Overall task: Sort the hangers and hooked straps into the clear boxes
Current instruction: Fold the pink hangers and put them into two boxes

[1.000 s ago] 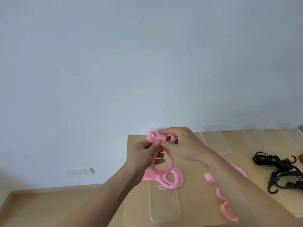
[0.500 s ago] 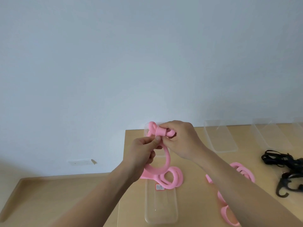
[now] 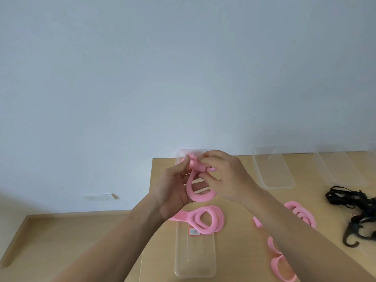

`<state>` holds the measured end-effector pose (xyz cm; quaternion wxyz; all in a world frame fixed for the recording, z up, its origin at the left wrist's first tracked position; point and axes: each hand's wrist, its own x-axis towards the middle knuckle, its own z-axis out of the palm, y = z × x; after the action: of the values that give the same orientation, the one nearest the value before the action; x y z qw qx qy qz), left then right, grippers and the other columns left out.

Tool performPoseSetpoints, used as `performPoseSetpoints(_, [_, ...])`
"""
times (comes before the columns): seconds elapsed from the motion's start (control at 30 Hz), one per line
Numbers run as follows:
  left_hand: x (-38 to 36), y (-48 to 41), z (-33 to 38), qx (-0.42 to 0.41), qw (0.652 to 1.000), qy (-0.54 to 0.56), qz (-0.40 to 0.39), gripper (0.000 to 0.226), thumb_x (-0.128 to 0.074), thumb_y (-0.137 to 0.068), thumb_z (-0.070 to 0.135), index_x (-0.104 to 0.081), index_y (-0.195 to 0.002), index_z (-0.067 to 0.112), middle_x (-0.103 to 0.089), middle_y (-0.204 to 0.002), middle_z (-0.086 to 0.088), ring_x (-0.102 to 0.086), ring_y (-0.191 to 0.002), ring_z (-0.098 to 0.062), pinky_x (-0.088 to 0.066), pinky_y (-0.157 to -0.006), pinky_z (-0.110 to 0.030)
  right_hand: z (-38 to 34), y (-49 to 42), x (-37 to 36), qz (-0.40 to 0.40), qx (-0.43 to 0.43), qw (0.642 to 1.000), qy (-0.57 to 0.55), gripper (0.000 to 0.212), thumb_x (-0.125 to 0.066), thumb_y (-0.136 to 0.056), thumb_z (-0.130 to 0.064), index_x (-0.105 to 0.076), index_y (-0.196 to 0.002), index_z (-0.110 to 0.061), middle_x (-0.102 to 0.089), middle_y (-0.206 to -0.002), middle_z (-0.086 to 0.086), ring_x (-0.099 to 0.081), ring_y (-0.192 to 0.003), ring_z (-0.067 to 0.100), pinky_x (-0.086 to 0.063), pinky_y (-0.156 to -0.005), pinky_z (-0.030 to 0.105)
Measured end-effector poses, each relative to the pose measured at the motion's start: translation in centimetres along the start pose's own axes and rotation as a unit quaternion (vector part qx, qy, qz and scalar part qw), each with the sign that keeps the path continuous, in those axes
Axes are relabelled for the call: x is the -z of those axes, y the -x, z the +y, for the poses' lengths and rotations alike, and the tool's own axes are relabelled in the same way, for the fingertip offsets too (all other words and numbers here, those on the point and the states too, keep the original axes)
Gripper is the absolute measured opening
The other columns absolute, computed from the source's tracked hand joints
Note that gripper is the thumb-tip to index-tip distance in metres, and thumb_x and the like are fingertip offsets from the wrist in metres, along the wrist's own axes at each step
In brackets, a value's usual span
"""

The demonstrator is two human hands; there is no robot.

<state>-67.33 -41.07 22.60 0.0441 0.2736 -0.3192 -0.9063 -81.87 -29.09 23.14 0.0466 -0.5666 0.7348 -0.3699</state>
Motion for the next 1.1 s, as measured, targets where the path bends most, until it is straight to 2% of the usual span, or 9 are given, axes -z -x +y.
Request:
performPoseSetpoints(0.1, [0.1, -0.5, 0.1, 0.003, 1.000, 0.006, 0.023, 0.062, -0.073, -0.092, 0.042, -0.065, -0.132, -0.005, -0.068, -0.130, -0.026, -0.067, -0.117, -0.049, -0.053, -0.100, -0.063, 0.1, 0.0, -0.1, -0.007, -0.015, 0.998, -0.052, 0.019, -0.070, -0.086, -0.011, -0.078, -0.102, -0.016, -0.067, -0.110, -0.009, -0.061, -0.100, -0.001, -0.048, -0.088, 0.008])
performPoseSetpoints(0.17, [0.1, -0.9, 0.3, 0.004, 0.999, -0.007, 0.040, 0.062, -0.072, -0.093, 0.042, -0.065, -0.131, -0.007, -0.066, -0.132, -0.028, -0.066, -0.118, -0.050, -0.051, -0.103, -0.066, 0.6, -0.5, -0.3, -0.032, -0.054, 0.994, -0.090, 0.015, -0.066, -0.088, -0.007, -0.075, -0.092, -0.017, -0.072, -0.105, -0.008, -0.067, -0.101, 0.008, -0.055, -0.088, 0.026])
performPoseSetpoints(0.27, [0.1, -1.2, 0.6, 0.002, 0.998, -0.039, 0.050, 0.055, -0.070, -0.094, 0.037, -0.067, -0.130, -0.004, -0.068, -0.131, -0.026, -0.068, -0.117, -0.046, -0.054, -0.101, -0.063, 1.3, -1.1, -0.8, -0.082, -0.087, 0.988, -0.095, 0.016, -0.066, -0.087, -0.004, -0.068, -0.097, -0.016, -0.072, -0.094, -0.004, -0.068, -0.088, 0.018, -0.056, -0.081, 0.041])
performPoseSetpoints(0.47, [0.8, -2.1, 0.5, -0.023, 0.992, -0.102, 0.068, 0.033, -0.060, -0.096, -0.004, -0.064, -0.129, -0.008, -0.071, -0.121, -0.026, -0.071, -0.097, -0.032, -0.062, -0.083, -0.045, 2.7, -1.2, -2.6, -0.074, -0.053, 0.993, -0.077, 0.017, -0.079, -0.084, -0.017, -0.072, -0.100, -0.019, -0.071, -0.097, -0.008, -0.066, -0.089, 0.011, -0.055, -0.079, 0.034])
performPoseSetpoints(0.57, [1.3, -2.5, 0.6, -0.038, 0.989, -0.100, 0.106, 0.040, -0.053, -0.092, -0.020, -0.060, -0.130, -0.009, -0.069, -0.116, -0.027, -0.072, -0.086, -0.034, -0.064, -0.075, -0.039, 3.3, -0.4, -3.3, -0.109, -0.040, 0.988, -0.103, 0.041, -0.086, -0.072, -0.035, -0.069, -0.107, -0.024, -0.065, -0.109, -0.016, -0.061, -0.097, 0.004, -0.049, -0.082, 0.019])
performPoseSetpoints(0.67, [2.0, -3.1, 0.5, -0.039, 0.987, -0.092, 0.126, 0.044, -0.052, -0.090, -0.022, -0.058, -0.130, -0.005, -0.071, -0.112, -0.025, -0.074, -0.079, -0.032, -0.063, -0.071, -0.036, 4.2, 0.3, -4.3, -0.135, -0.015, 0.987, -0.082, 0.060, -0.090, -0.066, -0.026, -0.064, -0.120, -0.022, -0.057, -0.128, -0.015, -0.053, -0.116, 0.002, -0.045, -0.096, 0.019])
performPoseSetpoints(0.87, [3.0, -4.1, -0.1, -0.045, 0.975, -0.156, 0.150, 0.053, -0.071, -0.079, -0.004, -0.060, -0.130, 0.008, -0.076, -0.117, -0.019, -0.075, -0.095, -0.029, -0.062, -0.081, -0.039, 5.2, 0.1, -6.3, -0.017, 0.016, 0.996, -0.089, 0.030, -0.083, -0.075, -0.007, -0.071, -0.103, -0.005, -0.070, -0.108, 0.005, -0.066, -0.099, 0.023, -0.056, -0.083, 0.041])
performPoseSetpoints(0.97, [3.4, -4.7, -0.3, -0.042, 0.970, -0.160, 0.176, 0.044, -0.067, -0.087, -0.009, -0.063, -0.127, 0.009, -0.071, -0.122, -0.025, -0.072, -0.096, -0.032, -0.059, -0.085, -0.049, 5.4, -0.1, -7.2, -0.017, 0.041, 0.998, -0.053, 0.032, -0.074, -0.076, 0.002, -0.071, -0.107, 0.000, -0.070, -0.109, 0.012, -0.066, -0.098, 0.031, -0.055, -0.083, 0.044])
performPoseSetpoints(1.1, [3.8, -5.4, -0.4, -0.035, 0.973, -0.126, 0.191, 0.037, -0.054, -0.096, -0.016, -0.064, -0.124, 0.005, -0.070, -0.122, -0.029, -0.073, -0.092, -0.031, -0.063, -0.074, -0.041, 5.9, -0.6, -7.3, -0.033, 0.028, 0.996, -0.075, 0.040, -0.081, -0.077, -0.008, -0.070, -0.115, -0.005, -0.068, -0.117, 0.009, -0.065, -0.107, 0.027, -0.054, -0.092, 0.040])
